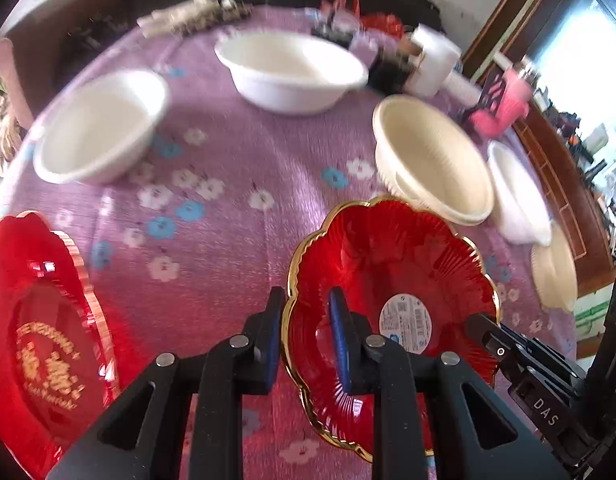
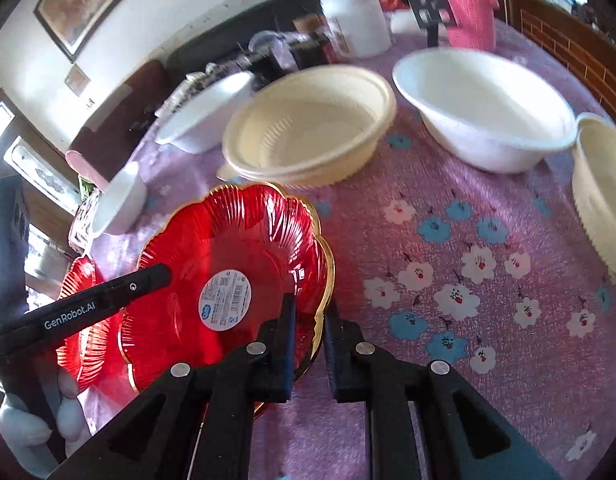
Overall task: Organize plates and bowls
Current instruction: 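Carry the red plate and lower it onto the large red plate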
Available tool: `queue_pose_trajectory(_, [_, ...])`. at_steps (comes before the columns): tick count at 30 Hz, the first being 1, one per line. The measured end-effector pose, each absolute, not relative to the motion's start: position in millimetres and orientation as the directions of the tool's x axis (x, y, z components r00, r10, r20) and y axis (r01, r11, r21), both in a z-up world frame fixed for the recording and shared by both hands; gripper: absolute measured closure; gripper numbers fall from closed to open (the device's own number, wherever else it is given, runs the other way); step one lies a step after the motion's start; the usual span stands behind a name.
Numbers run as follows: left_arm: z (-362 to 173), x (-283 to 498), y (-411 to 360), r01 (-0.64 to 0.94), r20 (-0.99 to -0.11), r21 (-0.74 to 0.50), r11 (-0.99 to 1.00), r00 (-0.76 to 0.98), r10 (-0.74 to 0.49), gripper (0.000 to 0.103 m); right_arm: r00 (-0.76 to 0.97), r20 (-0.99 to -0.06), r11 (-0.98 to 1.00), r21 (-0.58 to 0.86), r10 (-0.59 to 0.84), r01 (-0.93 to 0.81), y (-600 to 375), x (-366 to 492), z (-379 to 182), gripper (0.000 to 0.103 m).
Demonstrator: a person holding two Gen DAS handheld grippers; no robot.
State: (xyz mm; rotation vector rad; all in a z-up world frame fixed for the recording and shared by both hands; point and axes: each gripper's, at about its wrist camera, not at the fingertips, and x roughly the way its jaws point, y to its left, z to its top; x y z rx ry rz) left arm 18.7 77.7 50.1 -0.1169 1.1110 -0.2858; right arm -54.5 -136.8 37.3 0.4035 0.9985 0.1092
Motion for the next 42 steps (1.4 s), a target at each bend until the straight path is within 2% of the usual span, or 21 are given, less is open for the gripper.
queue_pose_trajectory(6, [86.2,-9.4,122.6,0.120,-0.790,-0.301,0.946,0.525,-0.317,0.082,0.594,-0.744,0.919,0.395,0.306,0.021,-113.9,-65.2,69.0,0.089])
queue_pose_trajectory(13, [108.5,-33.8,204.2,-0.016,-0.752,-0.300,0.954,0.619,-0.226,0.082,0.588,-0.711,0.913,0.388,0.385,-0.129,-36.7,-56.1,95.6,0.089])
queue_pose_trajectory(22, [76.9,-54.7,309.1,-0.242,-0.792,-0.276,0.930,0.606,-0.078,0.081,0.500,-0.746,0.895,0.315,0.440,-0.317,85.8,-35.2,85.8,0.088])
queue_pose_trajectory(31, [44.2,-52.3,332.3,-0.291,-0.827,-0.251,0.923,0.559,-0.049,0.081,0.434,-0.801,0.896,0.272,0.413,-0.351,130.4,-12.3,48.6,0.087])
queue_pose_trajectory(36, [52.8,-57.0,332.4,-0.274,-0.814,-0.242,0.931,0.580,-0.041,0.071,0.444,-0.810,0.904,0.230,0.382,-0.359,138.7,-8.5,43.4,0.085])
queue_pose_trajectory(40, [58.6,-63.2,332.0,-0.239,-0.809,-0.246,0.939,0.585,-0.063,0.069,0.455,-0.816,0.911,0.196,0.358,-0.364,142.9,-4.8,42.6,0.084])
queue_pose_trajectory(42, [64.2,-68.6,333.5,-0.231,-0.798,-0.240,0.943,0.600,-0.056,0.059,0.470,-0.818,0.916,0.161,0.332,-0.367,145.4,-5.6,42.2,0.084])
